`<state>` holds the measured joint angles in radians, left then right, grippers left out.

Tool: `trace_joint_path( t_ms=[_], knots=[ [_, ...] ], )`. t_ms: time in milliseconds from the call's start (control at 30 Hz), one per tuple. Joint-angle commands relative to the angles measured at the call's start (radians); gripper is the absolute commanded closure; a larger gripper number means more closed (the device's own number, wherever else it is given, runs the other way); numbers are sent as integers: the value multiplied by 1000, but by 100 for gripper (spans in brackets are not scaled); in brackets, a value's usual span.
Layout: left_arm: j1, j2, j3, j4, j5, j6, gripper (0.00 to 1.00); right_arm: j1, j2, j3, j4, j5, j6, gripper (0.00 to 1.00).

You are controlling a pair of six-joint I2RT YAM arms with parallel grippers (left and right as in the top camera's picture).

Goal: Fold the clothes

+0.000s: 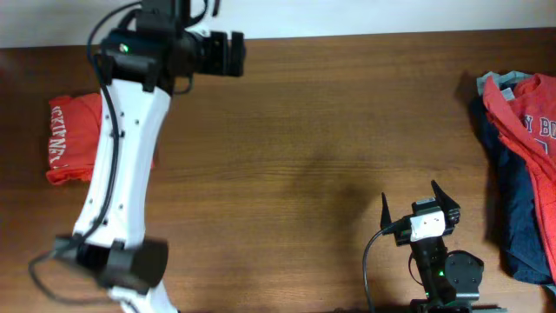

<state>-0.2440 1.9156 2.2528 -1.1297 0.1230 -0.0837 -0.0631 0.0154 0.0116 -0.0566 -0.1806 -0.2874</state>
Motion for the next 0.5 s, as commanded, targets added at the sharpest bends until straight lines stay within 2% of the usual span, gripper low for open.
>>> trace_joint_path(
  t_ms=[0, 367, 467],
  knots=[
    [-8, -226, -300, 226, 11, 3, 1, -6, -12, -6, -6, 9, 12, 1],
    [81, -751, -1104, 687, 12, 9, 0, -6, -12, -6, -6, 9, 12, 1],
    [97, -910, -1330, 861, 12, 9, 1, -6, -12, -6, -6, 9, 12, 1]
  ],
)
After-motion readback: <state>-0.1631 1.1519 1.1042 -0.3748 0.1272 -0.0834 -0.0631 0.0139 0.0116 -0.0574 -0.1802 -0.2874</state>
